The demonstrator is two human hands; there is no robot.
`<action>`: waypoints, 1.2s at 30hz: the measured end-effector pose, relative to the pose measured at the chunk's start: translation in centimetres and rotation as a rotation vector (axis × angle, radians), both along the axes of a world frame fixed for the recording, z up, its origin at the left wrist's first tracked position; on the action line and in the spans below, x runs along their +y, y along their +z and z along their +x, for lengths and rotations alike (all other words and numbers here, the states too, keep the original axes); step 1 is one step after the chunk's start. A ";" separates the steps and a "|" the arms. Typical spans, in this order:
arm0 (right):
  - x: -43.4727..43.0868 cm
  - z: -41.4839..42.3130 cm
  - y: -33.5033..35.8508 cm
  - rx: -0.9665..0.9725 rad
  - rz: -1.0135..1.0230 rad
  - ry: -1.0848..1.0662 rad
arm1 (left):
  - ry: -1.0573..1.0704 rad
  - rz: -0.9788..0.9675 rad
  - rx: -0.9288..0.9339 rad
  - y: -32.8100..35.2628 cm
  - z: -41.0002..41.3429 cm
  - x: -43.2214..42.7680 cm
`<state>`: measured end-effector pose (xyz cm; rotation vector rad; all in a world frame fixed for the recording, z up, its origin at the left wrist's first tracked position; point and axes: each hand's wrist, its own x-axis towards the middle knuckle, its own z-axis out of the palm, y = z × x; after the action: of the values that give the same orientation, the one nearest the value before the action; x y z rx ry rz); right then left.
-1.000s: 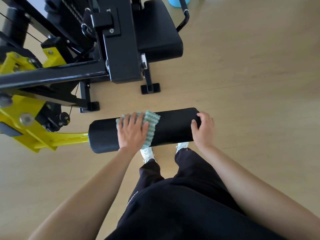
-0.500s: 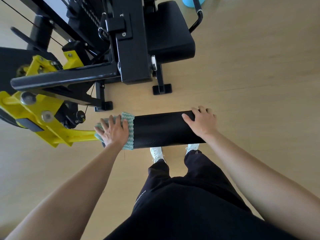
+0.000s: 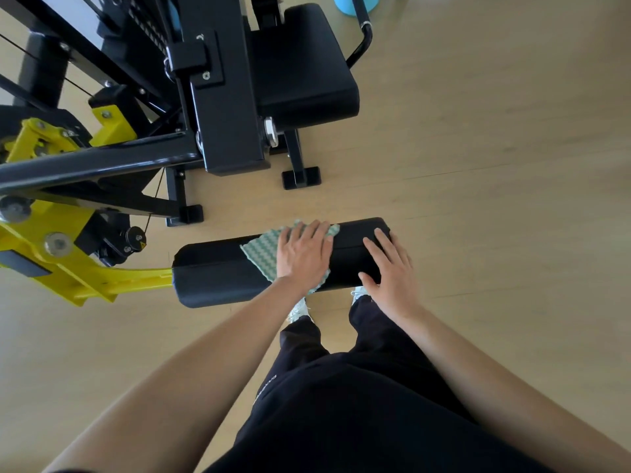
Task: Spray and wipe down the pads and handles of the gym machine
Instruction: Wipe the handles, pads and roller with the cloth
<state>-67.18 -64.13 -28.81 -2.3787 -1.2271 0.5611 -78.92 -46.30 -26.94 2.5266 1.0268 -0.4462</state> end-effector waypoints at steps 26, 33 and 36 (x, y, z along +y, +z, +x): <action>9.9 5.4 1.3 0.054 -0.573 0.290 | 0.647 0.069 0.185 0.8 -14.0 5.3; 6.2 3.1 2.1 -0.019 -0.401 0.245 | 0.604 0.021 0.105 0.6 -11.4 2.7; 5.0 2.2 2.3 -0.017 -0.358 0.203 | 0.427 0.019 0.039 0.4 -9.4 0.8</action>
<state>-64.96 -59.14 -26.54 -2.5628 -1.4931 0.8921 -88.29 -45.53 -26.51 2.2306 1.5412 -0.3600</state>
